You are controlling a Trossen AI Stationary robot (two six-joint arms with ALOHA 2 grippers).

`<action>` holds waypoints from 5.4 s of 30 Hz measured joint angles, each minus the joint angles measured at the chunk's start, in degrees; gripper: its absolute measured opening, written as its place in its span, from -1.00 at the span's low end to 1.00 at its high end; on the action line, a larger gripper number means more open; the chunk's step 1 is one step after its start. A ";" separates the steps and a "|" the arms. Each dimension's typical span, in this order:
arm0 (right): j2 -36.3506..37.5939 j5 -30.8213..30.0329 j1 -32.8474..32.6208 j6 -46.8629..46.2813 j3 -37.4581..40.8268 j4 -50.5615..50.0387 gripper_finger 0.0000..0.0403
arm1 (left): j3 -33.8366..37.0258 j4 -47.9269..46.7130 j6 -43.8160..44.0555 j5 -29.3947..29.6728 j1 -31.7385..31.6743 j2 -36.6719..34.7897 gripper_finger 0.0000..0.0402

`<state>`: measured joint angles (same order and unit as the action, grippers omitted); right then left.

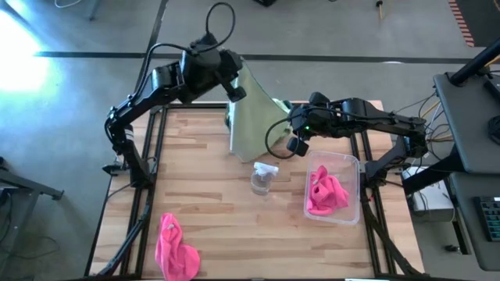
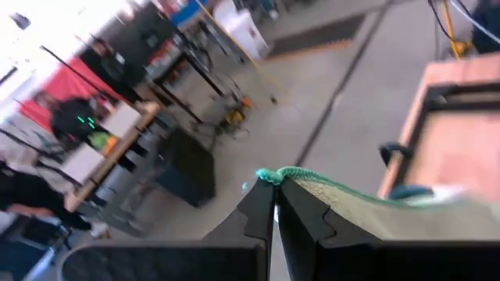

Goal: Sort microfiber towel by color & place in baskets
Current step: Put the green microfiber towel into the blue bin, then put the pink microfiber towel into the transparent bin

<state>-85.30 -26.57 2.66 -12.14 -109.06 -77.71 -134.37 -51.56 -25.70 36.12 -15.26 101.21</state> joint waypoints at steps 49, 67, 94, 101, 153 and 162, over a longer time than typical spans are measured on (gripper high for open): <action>0.00 -0.02 0.00 -0.96 0.00 0.52 -0.59 | -0.02 48.46 -25.87 -5.74 -4.08 2.28 -1.00; 0.00 -0.02 0.00 -1.25 0.00 0.57 -0.59 | -0.02 49.56 -20.28 -14.01 -7.64 2.67 -1.00; 0.00 -0.02 0.00 -2.89 0.00 0.70 -0.59 | 0.24 36.38 -8.83 -15.80 -9.41 2.69 -1.00; 0.00 -0.02 0.00 -2.89 0.00 0.68 -0.59 | 0.26 26.04 -4.22 -15.80 -9.49 2.69 -1.00; 0.00 -0.02 0.00 -1.31 0.00 0.48 -0.59 | 24.08 4.85 12.90 -38.16 -8.64 2.62 -0.93; 0.00 -0.02 0.00 -1.14 0.00 0.48 -0.59 | 21.82 5.02 11.10 -31.46 -9.01 2.64 -0.56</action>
<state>-85.30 -26.59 2.66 -13.28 -109.06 -77.23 -112.55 -46.54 -14.60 4.66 -24.27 103.85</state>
